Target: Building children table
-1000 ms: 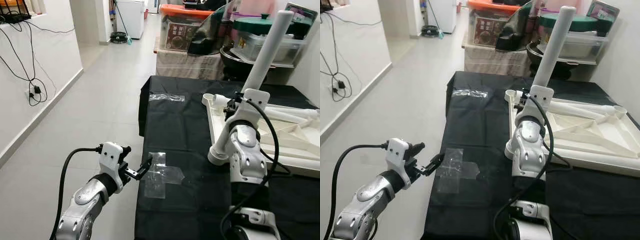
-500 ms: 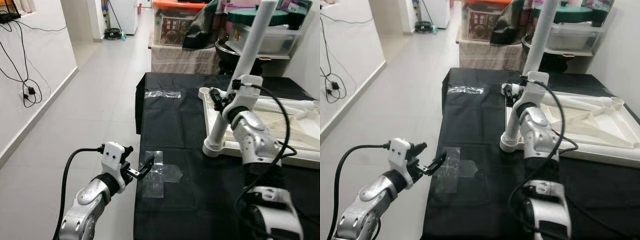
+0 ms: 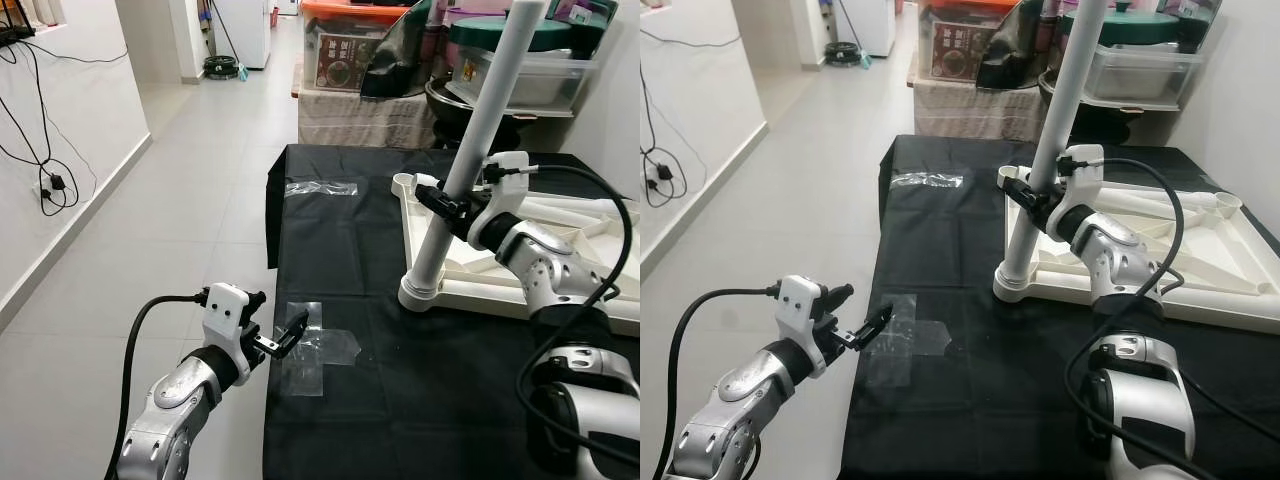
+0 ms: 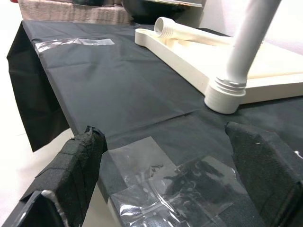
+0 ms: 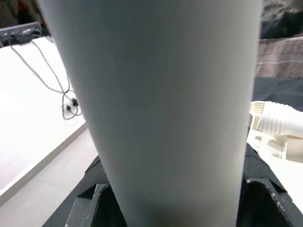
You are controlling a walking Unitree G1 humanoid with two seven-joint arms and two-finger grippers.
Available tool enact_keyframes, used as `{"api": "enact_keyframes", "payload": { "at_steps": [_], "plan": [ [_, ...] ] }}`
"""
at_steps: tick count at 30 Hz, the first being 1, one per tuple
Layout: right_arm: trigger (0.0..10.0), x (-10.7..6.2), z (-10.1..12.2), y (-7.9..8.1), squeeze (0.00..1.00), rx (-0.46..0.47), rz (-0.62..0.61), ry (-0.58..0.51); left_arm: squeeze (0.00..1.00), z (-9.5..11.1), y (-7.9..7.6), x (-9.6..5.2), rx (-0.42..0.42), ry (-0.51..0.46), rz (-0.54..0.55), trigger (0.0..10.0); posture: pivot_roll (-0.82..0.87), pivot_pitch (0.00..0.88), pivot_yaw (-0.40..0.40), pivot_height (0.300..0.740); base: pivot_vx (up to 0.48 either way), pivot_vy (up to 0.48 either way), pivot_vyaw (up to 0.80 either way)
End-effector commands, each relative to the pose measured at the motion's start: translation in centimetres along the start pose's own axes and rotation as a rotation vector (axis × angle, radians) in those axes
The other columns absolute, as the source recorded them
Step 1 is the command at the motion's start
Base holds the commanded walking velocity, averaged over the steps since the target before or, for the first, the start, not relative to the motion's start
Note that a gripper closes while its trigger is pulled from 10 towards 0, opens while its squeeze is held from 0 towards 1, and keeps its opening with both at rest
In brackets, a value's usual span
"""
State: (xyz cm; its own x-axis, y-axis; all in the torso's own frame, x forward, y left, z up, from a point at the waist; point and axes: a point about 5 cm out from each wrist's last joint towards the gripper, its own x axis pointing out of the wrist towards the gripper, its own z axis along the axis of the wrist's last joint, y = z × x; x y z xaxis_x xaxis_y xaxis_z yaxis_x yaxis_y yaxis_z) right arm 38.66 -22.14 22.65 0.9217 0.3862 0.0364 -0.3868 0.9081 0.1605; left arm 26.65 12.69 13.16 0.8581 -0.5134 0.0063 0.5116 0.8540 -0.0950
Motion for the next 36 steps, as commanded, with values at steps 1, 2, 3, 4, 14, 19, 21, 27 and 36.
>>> {"api": "enact_keyframes", "payload": {
  "at_steps": [1,2,3,4,14,19,21,27,36],
  "plan": [
    [0.0,0.6,-0.7,0.6,0.00,0.094,-0.018,-0.027,0.00,-0.4,0.1,-0.3,0.001,0.027,0.001,10.0,0.09,0.000,-0.087,0.740,0.000,0.000,0.00],
    [0.0,0.6,-0.6,0.7,0.00,0.097,-0.026,-0.033,0.00,-0.4,0.2,-0.4,0.001,0.027,0.001,10.0,0.09,0.000,-0.087,0.740,0.000,0.000,0.00],
    [0.0,0.6,-0.6,0.7,0.00,0.097,-0.026,-0.033,0.00,-0.4,0.2,-0.4,0.001,0.027,0.001,10.0,0.09,0.000,-0.087,0.740,0.000,0.000,0.00],
    [0.0,0.7,-0.6,0.7,0.00,0.094,-0.100,-0.037,0.00,-0.4,0.2,-0.4,0.003,0.028,0.002,10.0,0.09,0.000,-0.087,0.740,0.000,0.000,0.00],
    [0.0,-4.2,-6.7,1.1,0.00,0.002,-0.962,0.090,0.00,-0.5,-0.2,-0.3,0.000,0.033,-0.010,10.0,0.09,0.000,-0.080,0.740,0.000,0.000,0.00],
    [0.0,-3.9,-4.9,2.0,0.00,-0.039,-0.975,0.038,0.00,-0.5,0.1,-0.3,-0.003,0.037,-0.007,10.0,0.07,0.000,-0.075,0.740,0.000,0.000,0.00],
    [0.0,-3.6,-4.3,2.0,0.00,-0.032,-0.968,0.017,0.00,-0.5,0.1,-0.3,-0.003,0.037,-0.007,10.0,0.07,0.000,-0.075,0.740,0.000,0.000,0.00],
    [10.0,-2.9,-1.5,1.6,1.00,0.005,-0.877,-0.099,0.00,-0.6,-0.3,0.0,-0.013,0.033,-0.016,10.0,0.06,0.000,-0.070,0.740,0.000,0.000,0.00],
    [10.0,-2.5,1.5,-2.1,0.00,-0.049,-0.493,-0.060,0.00,-0.6,-0.1,-0.2,-0.011,0.036,-0.013,10.0,0.07,0.000,-0.071,0.740,0.000,0.000,0.00]
  ]
}}
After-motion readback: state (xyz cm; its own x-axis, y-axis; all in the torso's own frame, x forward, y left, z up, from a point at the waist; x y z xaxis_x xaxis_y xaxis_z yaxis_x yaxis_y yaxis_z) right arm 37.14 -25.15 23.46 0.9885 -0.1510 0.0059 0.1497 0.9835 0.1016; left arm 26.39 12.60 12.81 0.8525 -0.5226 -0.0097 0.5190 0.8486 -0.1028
